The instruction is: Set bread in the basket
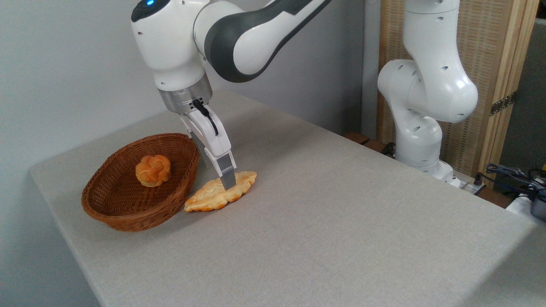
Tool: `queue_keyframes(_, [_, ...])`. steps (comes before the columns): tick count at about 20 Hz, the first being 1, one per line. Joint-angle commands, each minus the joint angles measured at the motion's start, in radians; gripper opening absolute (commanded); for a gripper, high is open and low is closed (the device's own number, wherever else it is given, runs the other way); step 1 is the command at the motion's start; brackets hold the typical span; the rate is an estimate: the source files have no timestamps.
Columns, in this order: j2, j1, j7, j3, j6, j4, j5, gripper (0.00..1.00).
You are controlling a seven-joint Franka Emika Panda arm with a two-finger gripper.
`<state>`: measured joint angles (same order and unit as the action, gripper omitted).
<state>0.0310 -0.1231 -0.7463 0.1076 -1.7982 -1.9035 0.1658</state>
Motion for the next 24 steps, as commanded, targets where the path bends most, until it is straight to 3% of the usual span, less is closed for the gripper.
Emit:
queue_keyframes(1, [-0.029, -0.003, -0.005, 0.024, -0.023, -0.063, 0.037, 1.00])
queue_keyframes(3, [-0.029, -0.024, -0.008, 0.026, -0.026, -0.091, 0.034, 1.00])
queue_keyframes(14, [0.030, -0.027, -0.010, 0.024, -0.093, -0.106, 0.021, 1.00])
queue_keyframes(16, [0.040, -0.027, -0.010, 0.026, -0.095, -0.106, -0.009, 1.00])
queue_keyframes(17, [0.046, -0.027, -0.008, 0.024, -0.095, -0.106, -0.029, 0.97])
queue_keyframes(20, [0.046, -0.024, -0.010, 0.023, -0.093, -0.106, -0.029, 0.48])
queue_keyframes(21, [0.046, -0.024, -0.016, 0.020, -0.093, -0.106, -0.029, 0.39])
queue_keyframes(24, [0.046, -0.023, -0.018, 0.018, -0.093, -0.106, -0.029, 0.35])
